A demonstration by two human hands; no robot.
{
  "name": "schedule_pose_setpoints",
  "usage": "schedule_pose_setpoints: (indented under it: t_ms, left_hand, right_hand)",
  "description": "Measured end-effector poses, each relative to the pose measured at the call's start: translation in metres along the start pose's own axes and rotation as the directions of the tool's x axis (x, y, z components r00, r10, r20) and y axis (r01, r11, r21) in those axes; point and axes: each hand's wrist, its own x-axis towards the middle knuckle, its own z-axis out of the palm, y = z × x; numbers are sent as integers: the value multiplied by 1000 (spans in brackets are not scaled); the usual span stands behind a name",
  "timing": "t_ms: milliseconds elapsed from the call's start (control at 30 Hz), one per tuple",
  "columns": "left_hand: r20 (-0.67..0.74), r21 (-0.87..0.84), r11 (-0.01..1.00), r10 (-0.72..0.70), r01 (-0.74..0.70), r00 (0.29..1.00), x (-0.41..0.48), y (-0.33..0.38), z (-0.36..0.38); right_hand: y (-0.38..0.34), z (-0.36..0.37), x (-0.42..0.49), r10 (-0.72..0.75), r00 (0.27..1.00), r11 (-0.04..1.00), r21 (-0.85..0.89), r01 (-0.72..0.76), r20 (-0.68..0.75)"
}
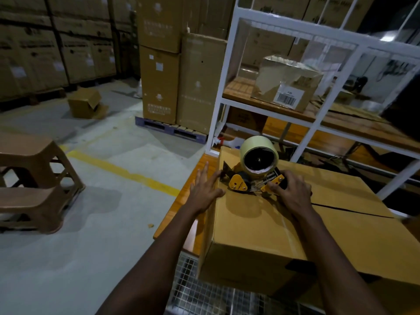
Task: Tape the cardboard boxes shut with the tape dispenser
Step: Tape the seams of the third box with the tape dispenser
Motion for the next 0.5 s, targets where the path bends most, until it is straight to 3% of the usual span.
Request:
schedule_pose_setpoints:
  t_ms: [333,500]
  left_hand:
    - [-125,78,997,13,-4,992,-3,5,6]
    - [-138,78,997,27,-17,990,-8,10,-1]
  right_hand:
    - [7,-7,1,-18,1000,995,94,19,-15]
    - [62,-28,-2,21,1000,996,85,-20,-14]
